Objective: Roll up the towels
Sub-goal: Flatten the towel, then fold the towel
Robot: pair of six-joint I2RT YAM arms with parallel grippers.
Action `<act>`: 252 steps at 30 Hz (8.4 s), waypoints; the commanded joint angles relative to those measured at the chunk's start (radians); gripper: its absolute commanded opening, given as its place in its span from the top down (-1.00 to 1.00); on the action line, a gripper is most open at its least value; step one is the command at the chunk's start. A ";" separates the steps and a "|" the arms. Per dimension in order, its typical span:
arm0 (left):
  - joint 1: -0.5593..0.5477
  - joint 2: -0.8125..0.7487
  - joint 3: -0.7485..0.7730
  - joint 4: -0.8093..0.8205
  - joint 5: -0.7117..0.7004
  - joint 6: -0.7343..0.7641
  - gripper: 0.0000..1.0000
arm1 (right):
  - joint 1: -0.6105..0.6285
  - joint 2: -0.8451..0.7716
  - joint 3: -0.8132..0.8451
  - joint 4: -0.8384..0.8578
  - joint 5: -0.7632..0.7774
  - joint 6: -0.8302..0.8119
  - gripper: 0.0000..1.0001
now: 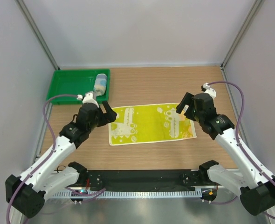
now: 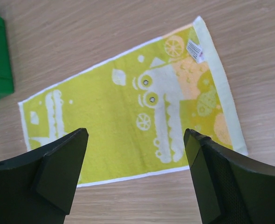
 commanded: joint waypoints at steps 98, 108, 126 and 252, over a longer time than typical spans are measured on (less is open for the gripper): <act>-0.022 0.138 -0.181 -0.251 0.006 -0.275 0.99 | -0.406 0.218 -0.363 0.047 -0.260 0.059 -0.03; -0.009 0.141 -0.167 -0.258 0.004 -0.266 0.99 | -0.409 0.252 -0.369 0.073 -0.269 0.053 0.21; -0.007 0.083 -0.109 -0.376 -0.040 -0.254 0.99 | -0.409 0.077 -0.323 -0.017 -0.303 0.019 0.98; 0.269 0.322 0.314 -0.464 0.052 0.191 -0.99 | -0.407 0.551 -0.137 0.170 -0.269 -0.050 0.90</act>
